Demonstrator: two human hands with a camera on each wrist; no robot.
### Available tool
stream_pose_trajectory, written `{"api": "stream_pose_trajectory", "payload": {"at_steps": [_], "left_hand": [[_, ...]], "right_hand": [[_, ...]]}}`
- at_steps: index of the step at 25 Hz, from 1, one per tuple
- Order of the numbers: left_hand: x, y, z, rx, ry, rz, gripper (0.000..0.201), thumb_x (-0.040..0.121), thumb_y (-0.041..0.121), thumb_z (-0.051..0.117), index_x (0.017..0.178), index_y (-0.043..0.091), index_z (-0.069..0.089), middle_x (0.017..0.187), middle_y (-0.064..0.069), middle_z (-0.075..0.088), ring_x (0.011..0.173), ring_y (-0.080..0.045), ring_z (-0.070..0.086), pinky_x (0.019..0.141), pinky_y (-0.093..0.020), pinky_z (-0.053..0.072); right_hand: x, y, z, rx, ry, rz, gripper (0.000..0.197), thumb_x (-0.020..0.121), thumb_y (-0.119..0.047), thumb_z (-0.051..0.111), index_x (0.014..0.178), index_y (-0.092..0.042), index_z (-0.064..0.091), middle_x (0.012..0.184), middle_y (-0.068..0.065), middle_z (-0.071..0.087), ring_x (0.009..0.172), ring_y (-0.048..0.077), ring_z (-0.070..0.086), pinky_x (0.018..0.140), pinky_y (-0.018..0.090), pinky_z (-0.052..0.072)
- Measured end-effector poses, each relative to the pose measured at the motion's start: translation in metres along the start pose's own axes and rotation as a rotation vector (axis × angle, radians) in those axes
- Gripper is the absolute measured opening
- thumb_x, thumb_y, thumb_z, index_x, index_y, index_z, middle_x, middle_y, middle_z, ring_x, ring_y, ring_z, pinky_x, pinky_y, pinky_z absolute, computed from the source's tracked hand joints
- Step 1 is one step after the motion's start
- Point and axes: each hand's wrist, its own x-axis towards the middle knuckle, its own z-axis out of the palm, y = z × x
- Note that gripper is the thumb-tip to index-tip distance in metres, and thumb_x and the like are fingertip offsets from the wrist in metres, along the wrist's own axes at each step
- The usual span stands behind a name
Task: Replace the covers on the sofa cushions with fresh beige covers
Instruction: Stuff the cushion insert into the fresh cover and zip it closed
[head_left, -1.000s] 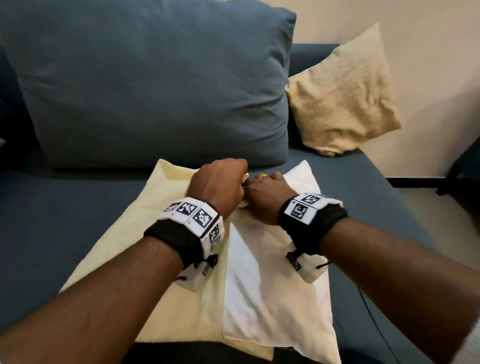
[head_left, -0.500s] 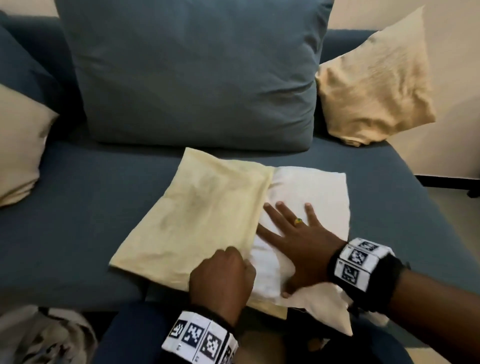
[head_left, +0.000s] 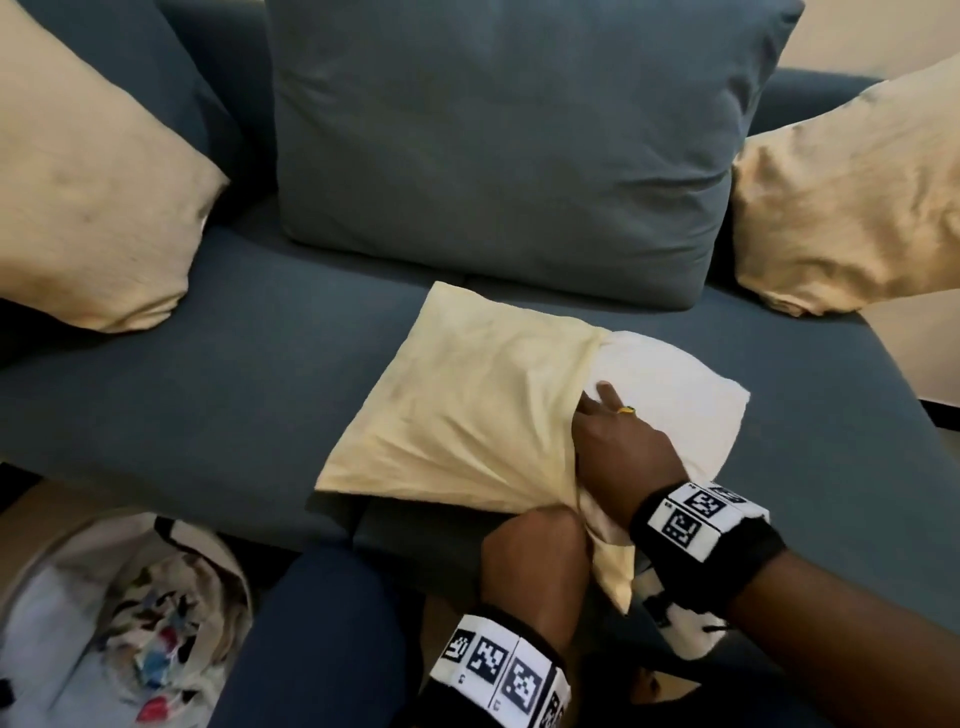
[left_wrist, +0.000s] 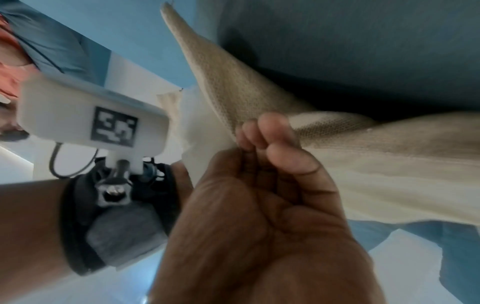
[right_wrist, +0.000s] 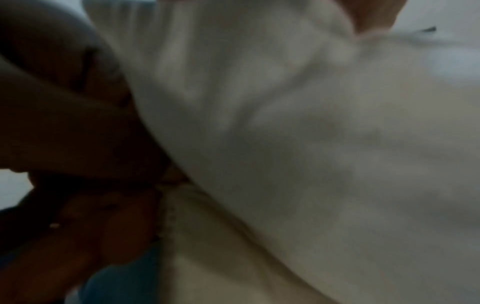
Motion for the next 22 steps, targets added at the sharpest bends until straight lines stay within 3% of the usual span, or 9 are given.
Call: {"api": "stream_pose_trajectory", "payload": {"at_steps": [2,4,7,9,11,13,16,19,22], "left_hand": [[-0.002,-0.001,-0.002,0.054,-0.015,0.093,0.008,0.083,0.025,0.071,0.085,0.017,0.071,0.089,-0.004,0.073,0.084,-0.020,0.072,0.066,-0.031,0.054],[0.002,-0.015,-0.001,0.073,-0.085,0.075,0.022,0.097,0.029,0.051,0.105,0.016,0.067,0.110,-0.007,0.069,0.105,-0.029,0.066,0.081,-0.036,0.051],[0.013,-0.040,-0.032,0.080,-0.084,0.034,0.037,0.093,0.050,0.050,0.081,0.016,0.059,0.090,-0.007,0.066,0.093,-0.029,0.066,0.069,-0.032,0.043],[0.031,-0.038,-0.059,0.089,0.009,0.050,0.040,0.093,0.053,0.051,0.075,0.018,0.052,0.084,-0.004,0.063,0.086,-0.028,0.064,0.064,-0.031,0.040],[0.062,-0.027,-0.075,0.103,0.134,0.117,0.036,0.093,0.053,0.052,0.080,0.019,0.054,0.090,-0.003,0.065,0.089,-0.029,0.062,0.066,-0.033,0.043],[0.097,-0.009,-0.079,0.110,0.203,0.171,0.030,0.093,0.049,0.056,0.095,0.020,0.057,0.101,-0.004,0.064,0.096,-0.031,0.062,0.071,-0.036,0.045],[0.147,0.015,-0.070,0.190,0.219,0.124,0.035,0.093,0.034,0.060,0.119,0.014,0.047,0.117,-0.009,0.056,0.105,-0.035,0.061,0.070,-0.037,0.038],[0.181,0.025,-0.063,0.287,0.194,0.115,0.026,0.093,0.011,0.052,0.119,0.007,0.054,0.120,-0.013,0.054,0.108,-0.037,0.062,0.071,-0.037,0.039],[0.194,0.029,-0.067,0.346,0.204,0.153,0.025,0.094,0.007,0.048,0.116,0.007,0.060,0.120,-0.014,0.055,0.106,-0.035,0.064,0.074,-0.037,0.046]], "right_hand": [[0.006,-0.013,0.006,0.046,-0.077,-0.061,0.053,0.092,-0.028,0.033,0.145,-0.027,0.037,0.155,-0.004,0.027,0.152,0.032,0.010,0.095,0.053,0.051],[0.007,-0.005,0.016,0.037,-0.171,-0.239,0.056,0.085,-0.051,0.035,0.139,-0.036,0.037,0.154,-0.010,0.025,0.150,0.032,0.014,0.093,0.053,0.052],[0.006,0.033,0.002,0.250,-0.081,-0.307,0.043,0.087,-0.057,0.052,0.126,-0.041,0.059,0.139,-0.018,0.055,0.126,0.017,0.055,0.088,0.039,0.053],[0.017,0.064,-0.012,0.454,0.195,-0.117,0.026,0.090,-0.047,0.062,0.104,-0.029,0.075,0.106,-0.011,0.074,0.099,0.019,0.069,0.084,0.032,0.049],[0.041,0.092,-0.014,0.402,0.328,0.134,0.040,0.085,-0.055,0.066,0.111,-0.025,0.071,0.115,-0.002,0.070,0.110,0.026,0.063,0.091,0.037,0.045],[0.069,0.106,-0.005,0.232,0.128,0.336,0.084,0.072,-0.082,0.059,0.137,-0.030,0.050,0.143,0.003,0.051,0.132,0.031,0.048,0.104,0.047,0.038],[0.097,0.103,0.008,0.169,-0.151,0.392,0.111,0.054,-0.101,0.043,0.141,-0.033,0.045,0.145,0.001,0.052,0.131,0.029,0.050,0.105,0.048,0.038],[0.102,0.095,-0.003,0.177,-0.152,0.317,0.070,0.069,-0.083,0.060,0.111,-0.027,0.061,0.124,0.000,0.066,0.116,0.027,0.059,0.098,0.042,0.039],[0.092,0.094,-0.016,0.212,-0.051,0.222,0.041,0.081,-0.059,0.069,0.072,-0.026,0.046,0.105,0.005,0.070,0.104,0.032,0.060,0.086,0.039,0.035]]}}
